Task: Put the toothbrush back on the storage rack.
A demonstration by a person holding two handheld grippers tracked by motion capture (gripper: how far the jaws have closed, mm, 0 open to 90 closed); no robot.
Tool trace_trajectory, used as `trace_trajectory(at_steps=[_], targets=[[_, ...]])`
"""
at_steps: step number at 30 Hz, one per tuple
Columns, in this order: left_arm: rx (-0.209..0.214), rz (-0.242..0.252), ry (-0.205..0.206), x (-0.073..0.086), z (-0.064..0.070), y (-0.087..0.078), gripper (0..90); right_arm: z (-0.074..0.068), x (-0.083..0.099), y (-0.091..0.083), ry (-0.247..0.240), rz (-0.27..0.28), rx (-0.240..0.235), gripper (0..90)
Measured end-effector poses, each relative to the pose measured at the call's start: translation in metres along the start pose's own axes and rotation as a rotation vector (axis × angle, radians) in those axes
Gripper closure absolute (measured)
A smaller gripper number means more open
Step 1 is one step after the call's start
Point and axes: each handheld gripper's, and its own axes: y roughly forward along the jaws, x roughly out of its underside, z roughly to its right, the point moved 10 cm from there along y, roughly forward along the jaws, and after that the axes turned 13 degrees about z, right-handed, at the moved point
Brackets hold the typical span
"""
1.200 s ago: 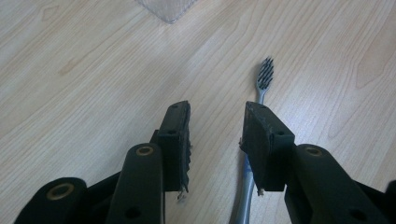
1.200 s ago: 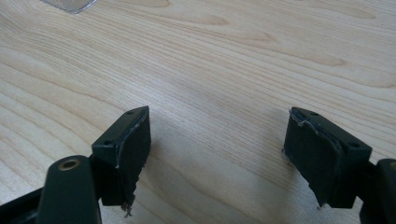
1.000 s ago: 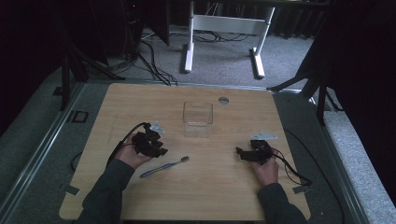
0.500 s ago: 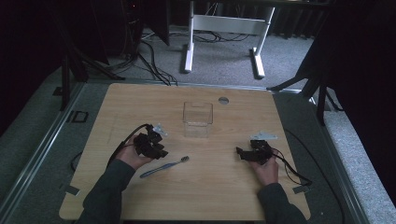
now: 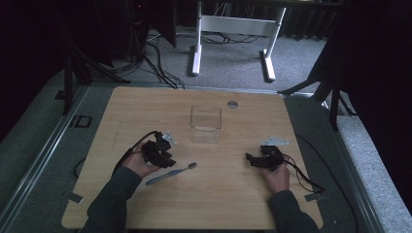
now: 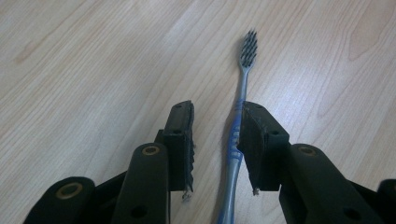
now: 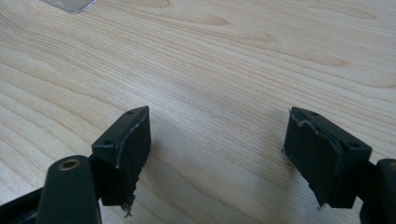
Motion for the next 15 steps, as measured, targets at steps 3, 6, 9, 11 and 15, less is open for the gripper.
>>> trace_trajectory(at_steps=[3, 6, 9, 11, 15], targets=[[0.005, -0.013, 0.007, 0.0005, 0.0002, -0.0004, 64.8, 0.0000, 0.0000, 0.0000, 0.000, 0.000, 0.000, 22.7], [0.013, -0.028, 0.012, 0.0020, 0.0007, -0.0003, 64.9, 0.0000, 0.0000, 0.0000, 0.000, 0.000, 0.000, 22.7], [0.016, -0.041, 0.014, 0.0035, 0.0011, 0.0006, 64.8, -0.0001, 0.0000, 0.0000, 0.001, 0.000, 0.000, 22.7], [0.014, -0.046, 0.010, 0.0040, 0.0012, 0.0010, 64.8, 0.0000, 0.0000, 0.0000, 0.001, 0.000, 0.001, 22.7], [0.014, -0.051, 0.008, 0.0041, 0.0009, 0.0011, 64.9, 0.0000, 0.0000, 0.0000, 0.000, 0.000, 0.000, 22.7]])
